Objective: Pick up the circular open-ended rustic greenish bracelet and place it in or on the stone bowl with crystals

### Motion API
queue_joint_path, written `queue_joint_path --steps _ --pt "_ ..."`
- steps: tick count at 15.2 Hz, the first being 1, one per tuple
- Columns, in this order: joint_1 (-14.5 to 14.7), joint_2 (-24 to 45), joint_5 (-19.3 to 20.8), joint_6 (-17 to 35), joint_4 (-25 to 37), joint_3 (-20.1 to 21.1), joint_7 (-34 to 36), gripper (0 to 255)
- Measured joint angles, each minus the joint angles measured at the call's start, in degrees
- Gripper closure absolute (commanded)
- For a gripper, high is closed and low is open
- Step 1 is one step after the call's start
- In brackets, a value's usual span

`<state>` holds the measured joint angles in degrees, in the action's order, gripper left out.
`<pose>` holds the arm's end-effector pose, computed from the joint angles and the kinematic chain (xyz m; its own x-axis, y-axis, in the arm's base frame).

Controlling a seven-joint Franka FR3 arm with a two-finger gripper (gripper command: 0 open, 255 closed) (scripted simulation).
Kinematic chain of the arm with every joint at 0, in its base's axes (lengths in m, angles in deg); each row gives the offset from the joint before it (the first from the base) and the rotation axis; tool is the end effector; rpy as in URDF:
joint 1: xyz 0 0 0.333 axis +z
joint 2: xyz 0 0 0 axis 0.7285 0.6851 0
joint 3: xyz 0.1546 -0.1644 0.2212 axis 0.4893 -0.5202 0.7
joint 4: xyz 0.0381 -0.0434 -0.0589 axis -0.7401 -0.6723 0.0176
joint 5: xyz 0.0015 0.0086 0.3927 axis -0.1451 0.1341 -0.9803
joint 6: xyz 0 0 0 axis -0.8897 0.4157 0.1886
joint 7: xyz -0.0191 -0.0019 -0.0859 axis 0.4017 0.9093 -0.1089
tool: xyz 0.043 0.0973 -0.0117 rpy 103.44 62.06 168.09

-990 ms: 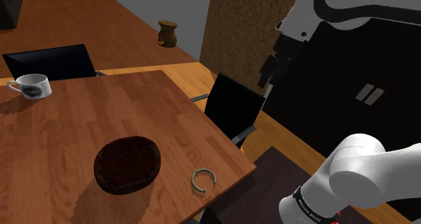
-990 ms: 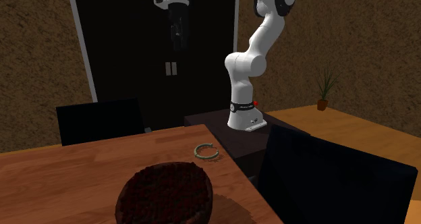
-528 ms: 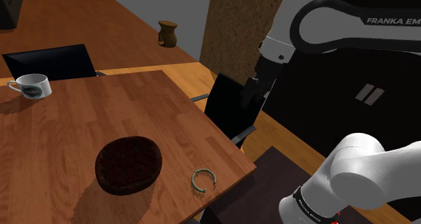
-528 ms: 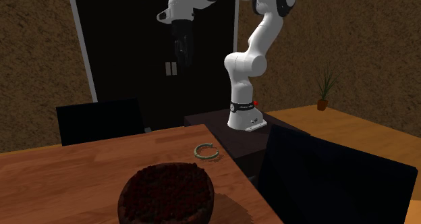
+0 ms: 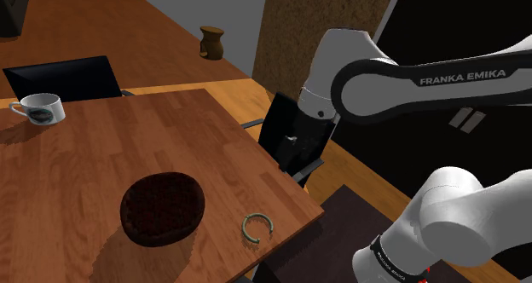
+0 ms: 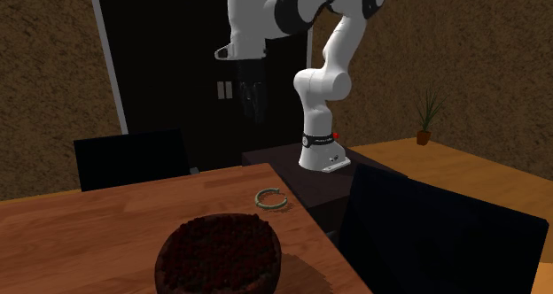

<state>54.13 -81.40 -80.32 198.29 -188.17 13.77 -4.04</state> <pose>0.3263 0.1261 0.4174 0.9996 -0.0163 -0.0234 -0.0178 -0.9976 -0.0669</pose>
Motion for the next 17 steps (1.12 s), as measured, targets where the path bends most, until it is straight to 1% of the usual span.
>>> queue_joint_path --steps 5,9,12,13,15,17 --pt "1.7 7.8 -2.0 8.3 -1.2 5.9 5.8 0" --pt "2.3 16.2 -2.0 15.6 -0.7 10.7 11.2 0" --pt "2.2 23.0 -0.3 21.0 0.1 14.0 15.8 0" --pt "2.0 25.4 0.7 22.5 0.7 15.1 17.7 0" --pt "1.5 31.2 4.1 25.6 2.6 16.8 22.1 0" --pt "1.9 33.8 5.7 27.6 2.9 17.7 24.8 0"
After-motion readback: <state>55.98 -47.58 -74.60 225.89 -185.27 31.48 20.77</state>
